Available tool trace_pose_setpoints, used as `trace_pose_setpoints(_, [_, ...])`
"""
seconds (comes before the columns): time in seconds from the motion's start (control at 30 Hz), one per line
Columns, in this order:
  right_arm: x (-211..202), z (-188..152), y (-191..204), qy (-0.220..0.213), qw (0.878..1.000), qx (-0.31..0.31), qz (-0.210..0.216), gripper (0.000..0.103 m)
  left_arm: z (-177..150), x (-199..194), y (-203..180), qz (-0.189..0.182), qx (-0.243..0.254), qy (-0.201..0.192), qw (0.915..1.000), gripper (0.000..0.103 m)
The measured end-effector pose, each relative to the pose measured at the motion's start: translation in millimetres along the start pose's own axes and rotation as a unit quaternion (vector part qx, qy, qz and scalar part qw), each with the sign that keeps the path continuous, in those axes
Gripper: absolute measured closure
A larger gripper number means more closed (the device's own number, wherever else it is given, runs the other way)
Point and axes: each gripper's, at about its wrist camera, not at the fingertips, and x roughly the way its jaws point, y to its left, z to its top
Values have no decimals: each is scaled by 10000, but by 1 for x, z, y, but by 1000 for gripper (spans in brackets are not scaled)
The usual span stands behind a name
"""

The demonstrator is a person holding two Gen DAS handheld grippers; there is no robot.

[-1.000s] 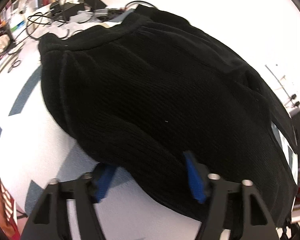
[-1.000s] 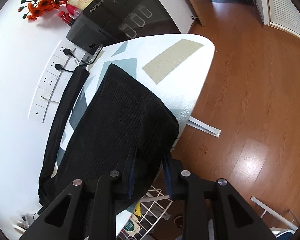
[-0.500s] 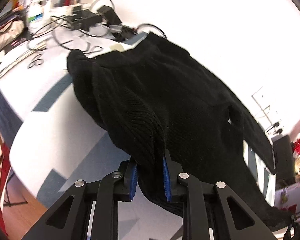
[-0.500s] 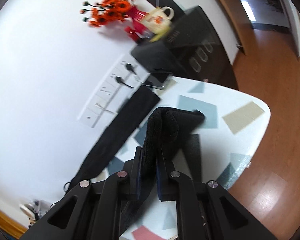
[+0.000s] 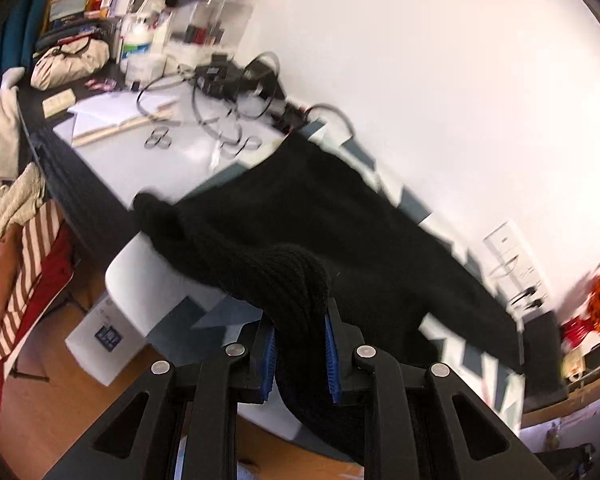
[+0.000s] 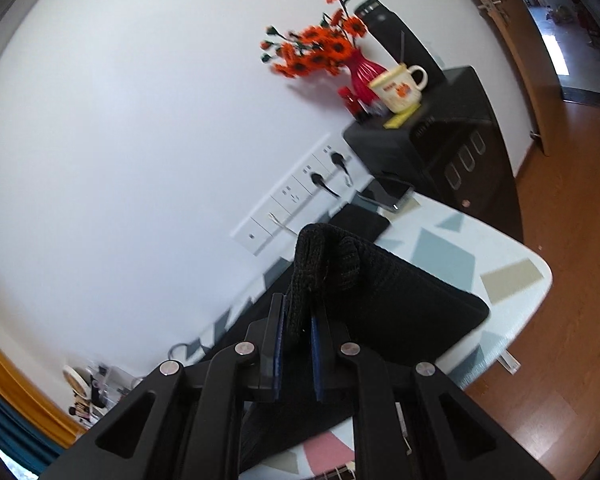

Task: Fold clothes

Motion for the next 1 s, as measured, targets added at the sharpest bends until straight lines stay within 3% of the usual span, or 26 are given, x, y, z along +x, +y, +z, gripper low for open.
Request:
trace_pose_setpoints(0.17, [19,27,10,-93,9998,-65,133,92,31,1,-30,-275,121,-258,9992,84])
trace_pose_setpoints(0.3, [34,48,18,-167,9995,-117,240,92,60,26,-53,-341,161,-353,9987,84])
trace_pose_setpoints(0.5, [96,66,14,-127,9999,-47,-24,92,99,70,-82,-290,356,-330,9984,84])
trace_pose_setpoints(1.0, [293,100,3,-33,9935,162,-1129,92,167,286,-131,-29,366,601,9975,84])
